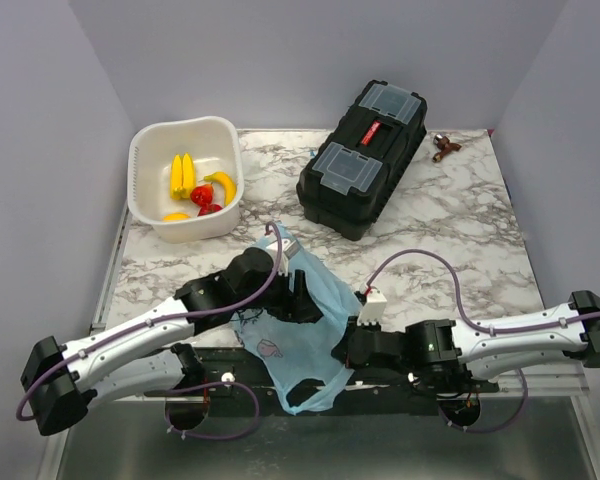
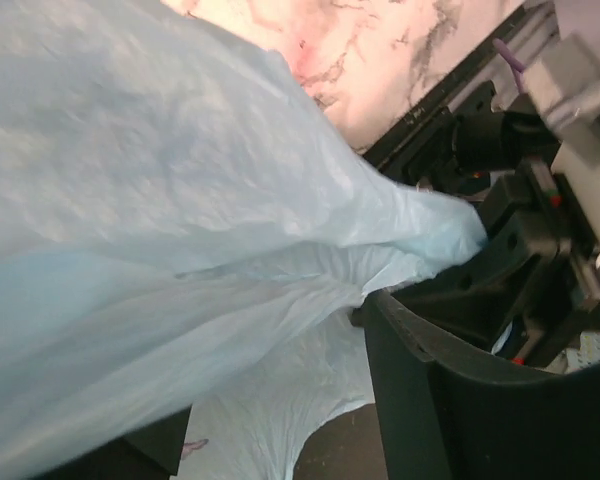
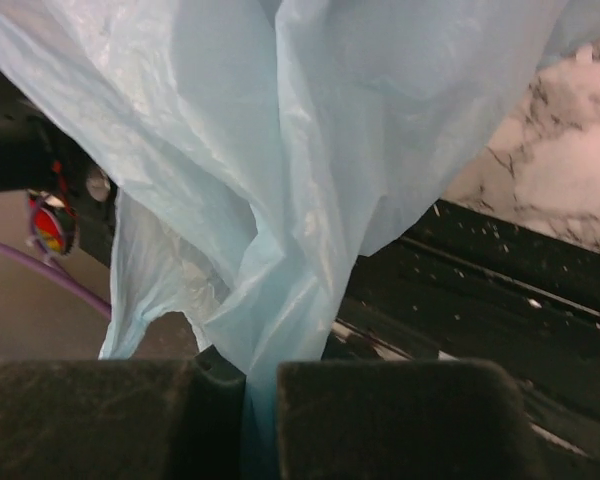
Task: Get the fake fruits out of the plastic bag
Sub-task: Take out the fake fruit from the plastic bag.
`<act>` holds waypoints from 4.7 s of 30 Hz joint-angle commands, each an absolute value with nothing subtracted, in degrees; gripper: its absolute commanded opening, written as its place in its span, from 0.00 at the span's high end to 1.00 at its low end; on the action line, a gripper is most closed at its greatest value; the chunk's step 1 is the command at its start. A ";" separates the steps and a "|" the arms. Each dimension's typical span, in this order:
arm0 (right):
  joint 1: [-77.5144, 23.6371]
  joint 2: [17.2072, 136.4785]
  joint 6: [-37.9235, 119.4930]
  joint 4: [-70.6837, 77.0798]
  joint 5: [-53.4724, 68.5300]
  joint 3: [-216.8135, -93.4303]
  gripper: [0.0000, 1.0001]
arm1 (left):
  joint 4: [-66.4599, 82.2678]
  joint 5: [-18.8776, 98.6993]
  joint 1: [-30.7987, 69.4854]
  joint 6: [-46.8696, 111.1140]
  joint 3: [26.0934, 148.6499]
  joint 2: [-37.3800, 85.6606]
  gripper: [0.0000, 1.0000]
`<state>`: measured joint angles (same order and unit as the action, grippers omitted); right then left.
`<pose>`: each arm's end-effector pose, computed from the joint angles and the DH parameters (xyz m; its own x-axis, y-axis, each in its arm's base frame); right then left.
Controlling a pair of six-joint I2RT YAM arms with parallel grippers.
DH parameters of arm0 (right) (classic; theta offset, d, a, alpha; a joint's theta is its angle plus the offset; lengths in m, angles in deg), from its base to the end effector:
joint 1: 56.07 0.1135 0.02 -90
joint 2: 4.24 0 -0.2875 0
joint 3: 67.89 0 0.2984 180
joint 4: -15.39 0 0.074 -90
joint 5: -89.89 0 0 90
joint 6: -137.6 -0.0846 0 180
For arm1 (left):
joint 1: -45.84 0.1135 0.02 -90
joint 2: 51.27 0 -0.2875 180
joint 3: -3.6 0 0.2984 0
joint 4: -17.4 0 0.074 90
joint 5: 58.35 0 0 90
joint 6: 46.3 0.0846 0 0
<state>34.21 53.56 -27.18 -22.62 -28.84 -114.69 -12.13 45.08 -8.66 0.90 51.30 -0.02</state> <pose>0.0394 0.2571 0.1880 -0.8466 0.1019 -0.5223 -0.2342 0.8100 0.5377 0.1401 -0.2303 0.2339 -0.8474 0.0499 -0.5287 0.4486 0.6001 -0.6623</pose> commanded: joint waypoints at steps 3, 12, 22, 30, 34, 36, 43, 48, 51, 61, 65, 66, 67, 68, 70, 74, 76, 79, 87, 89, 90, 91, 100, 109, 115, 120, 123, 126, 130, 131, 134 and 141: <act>34.29 54.73 -30.40 -29.70 -21.08 -114.66 0.99 | -9.74 40.63 -8.72 2.66 54.64 8.89 0.44; 34.29 50.15 -31.50 -29.47 -27.90 -114.39 0.99 | -7.39 38.72 -8.69 5.07 53.62 12.84 0.56; 34.29 50.79 -29.84 -29.78 -32.45 -118.00 0.99 | -9.98 33.25 -8.83 14.87 48.98 8.38 0.51; 34.30 53.01 -28.76 -29.34 -31.92 -118.51 0.99 | -6.88 32.09 -8.83 12.24 51.87 13.19 0.45; 34.29 52.21 -29.61 -29.11 -31.77 -117.44 0.99 | -7.47 32.34 -8.80 12.50 54.94 19.42 0.34; 34.29 51.29 -30.20 -28.95 -31.60 -116.50 1.00 | -7.69 32.25 -8.96 12.59 55.90 21.92 0.28; 34.28 48.53 -31.57 -28.64 -32.28 -112.77 0.99 | -5.98 32.13 -9.52 13.55 57.58 30.51 0.17; 34.29 48.20 -32.20 -28.64 -32.46 -111.45 0.99 | -4.69 32.82 -10.38 12.82 58.02 37.13 0.18; 34.19 48.85 -32.46 -28.70 -32.74 -110.52 0.99 | -3.77 33.23 -10.41 12.76 58.05 38.62 0.23; 34.01 52.54 -31.27 -28.55 -32.91 -112.38 0.99 | -10.88 33.59 -10.43 14.69 63.56 32.92 0.65; 34.02 54.59 -29.65 -27.92 -33.53 -113.74 0.99 | -12.40 34.52 -10.41 15.25 64.71 28.54 0.76; 33.82 54.95 -29.41 -27.85 -33.98 -113.76 0.99 | -12.61 34.55 -10.41 15.39 64.80 27.41 0.78; 33.21 55.25 -29.15 -27.98 -33.72 -113.96 0.99 | -13.71 34.47 -10.41 15.33 65.38 26.58 0.80; 32.49 55.35 -28.84 -28.20 -33.08 -114.67 0.99 | -15.09 34.57 -10.41 15.15 65.99 25.54 0.82; 32.19 54.95 -27.94 -28.15 -33.09 -116.20 0.99 | -16.49 35.91 -10.43 14.64 66.45 22.83 0.83; 31.66 53.94 -24.22 -27.47 -35.62 -117.14 0.99 | -14.98 37.36 -10.41 13.77 64.02 16.51 0.85; 28.79 53.97 -22.32 -28.31 -33.80 -118.52 0.99 | -16.93 37.75 -10.32 12.90 64.85 14.73 0.87; 28.05 54.20 -20.47 -28.06 -32.92 -119.91 0.99 | -18.66 39.04 -10.32 12.16 66.26 12.49 0.88; 26.86 59.33 -18.14 -25.93 -27.55 -120.14 0.99 | -18.29 38.79 -9.26 10.33 67.62 11.05 0.92; 26.90 60.04 -18.33 -24.70 -27.35 -118.46 0.99 | -15.18 37.53 -9.03 9.96 65.61 9.68 0.94; 26.82 60.44 -19.07 -25.14 -27.31 -118.02 0.99 | -14.08 37.96 -8.53 9.17 64.97 9.03 0.94; 26.73 60.66 -20.33 -26.30 -27.27 -118.25 0.99 | -13.39 40.22 -7.87 8.49 64.71 8.71 0.95; 24.96 55.19 -22.12 -28.95 -28.82 -117.76 0.99 | -12.19 57.46 -5.78 8.10 65.83 8.67 0.96; 21.52 59.11 -17.60 -30.17 -28.11 -122.19 0.99 | -10.80 66.15 -3.90 5.12 67.36 3.84 0.95; 17.74 60.15 -14.80 -27.52 -25.35 -122.46 0.99 | -13.40 69.25 -3.73 7.70 67.93 3.36 0.96; 16.46 59.24 -15.69 -28.01 -26.51 -121.49 0.99 | -11.50 73.29 -3.68 7.35 66.14 0.55 0.96; 14.58 59.07 -15.42 -27.73 -24.61 -120.36 0.99 | -14.38 69.25 -3.04 7.18 67.07 -2.46 0.98; 14.56 58.08 -16.11 -27.83 -24.24 -119.87 0.99 | -17.79 68.13 -2.03 7.58 69.51 -4.48 0.99; 14.27 56.73 -16.41 -27.63 -24.78 -117.99 0.99 | -22.88 63.27 -0.66 8.83 73.59 -6.95 1.00; 14.27 56.57 -16.79 -28.29 -24.72 -118.18 0.99 | -23.91 62.11 0.04 8.81 74.76 -7.47 1.00; 14.32 55.55 -17.66 -29.09 -24.08 -117.87 0.99 | -27.96 57.07 2.18 9.06 78.14 -9.29 1.00; 14.24 53.58 -18.09 -29.69 -24.59 -116.93 0.99 | -42.74 29.01 6.86 7.70 84.22 -10.40 1.00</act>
<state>14.67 54.61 -16.89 -28.00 -24.65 -117.42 -32.57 49.06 4.13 8.39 81.33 -9.75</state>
